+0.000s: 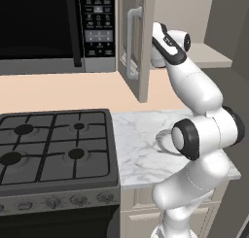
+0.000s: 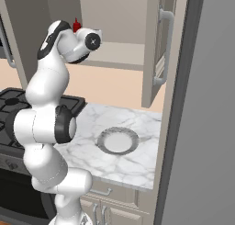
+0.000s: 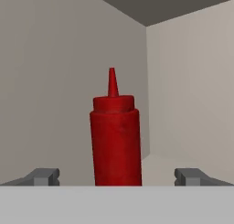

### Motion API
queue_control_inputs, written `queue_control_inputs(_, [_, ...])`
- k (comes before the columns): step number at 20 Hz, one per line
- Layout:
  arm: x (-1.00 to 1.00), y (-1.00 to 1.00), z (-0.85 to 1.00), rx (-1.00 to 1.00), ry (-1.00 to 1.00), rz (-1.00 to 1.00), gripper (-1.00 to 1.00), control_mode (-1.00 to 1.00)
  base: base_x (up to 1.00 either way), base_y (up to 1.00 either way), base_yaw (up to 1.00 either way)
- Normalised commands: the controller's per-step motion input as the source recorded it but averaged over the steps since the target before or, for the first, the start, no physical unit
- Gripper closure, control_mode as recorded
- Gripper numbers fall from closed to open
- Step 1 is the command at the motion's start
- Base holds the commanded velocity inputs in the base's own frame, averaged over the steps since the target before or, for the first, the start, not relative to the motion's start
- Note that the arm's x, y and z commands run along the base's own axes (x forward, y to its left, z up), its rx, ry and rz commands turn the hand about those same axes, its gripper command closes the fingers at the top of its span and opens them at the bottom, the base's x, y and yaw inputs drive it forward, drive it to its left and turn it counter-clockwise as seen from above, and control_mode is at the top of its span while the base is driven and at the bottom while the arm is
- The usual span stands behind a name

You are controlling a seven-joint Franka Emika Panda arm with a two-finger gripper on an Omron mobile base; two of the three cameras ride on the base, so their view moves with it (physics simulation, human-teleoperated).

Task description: Move the hot dog bun to the plate on the dining table and place the condiment next to that plate. Then navigate to the fridge and take the sausage and place it on the plate as well.

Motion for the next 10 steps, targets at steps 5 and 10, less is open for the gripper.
queue_control_inputs(5, [0.24, 0.17, -0.02, 0.00, 0.01, 0.00, -1.00, -1.00, 0.00, 0.00, 0.00])
queue_control_inputs(10, [0.16, 0.24, -0.08, 0.00, 0.02, 0.00, -1.00, -1.00, 0.00, 0.00, 0.00])
